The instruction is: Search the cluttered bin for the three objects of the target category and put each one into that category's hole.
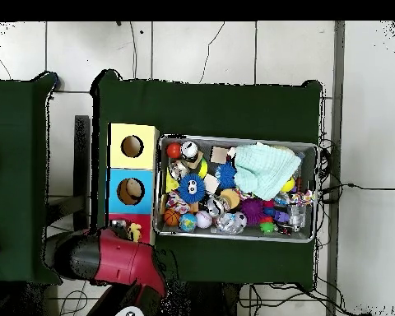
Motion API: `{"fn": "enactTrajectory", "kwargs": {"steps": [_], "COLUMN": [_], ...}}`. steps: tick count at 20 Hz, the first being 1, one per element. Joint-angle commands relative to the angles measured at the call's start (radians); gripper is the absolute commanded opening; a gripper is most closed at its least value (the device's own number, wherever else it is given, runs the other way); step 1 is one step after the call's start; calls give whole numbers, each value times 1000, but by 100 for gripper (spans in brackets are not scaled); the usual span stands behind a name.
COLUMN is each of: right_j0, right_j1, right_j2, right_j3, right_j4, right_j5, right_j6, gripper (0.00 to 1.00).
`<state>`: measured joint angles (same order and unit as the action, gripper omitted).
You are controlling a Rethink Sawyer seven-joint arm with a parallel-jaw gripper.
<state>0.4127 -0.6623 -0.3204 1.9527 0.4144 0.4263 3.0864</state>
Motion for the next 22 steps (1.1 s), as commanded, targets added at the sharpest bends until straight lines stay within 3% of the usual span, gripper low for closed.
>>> {"fn": "enactTrajectory", "kwargs": {"steps": [1, 22], "right_j0": [-103, -140], "right_j1": [238, 229], "right_j2": [70, 107], "right_j3": [108, 149], "right_j4": [-97, -140], "right_j5": [-52, -58], "right_j6": [-30, -57], "gripper": [0, 0]}}
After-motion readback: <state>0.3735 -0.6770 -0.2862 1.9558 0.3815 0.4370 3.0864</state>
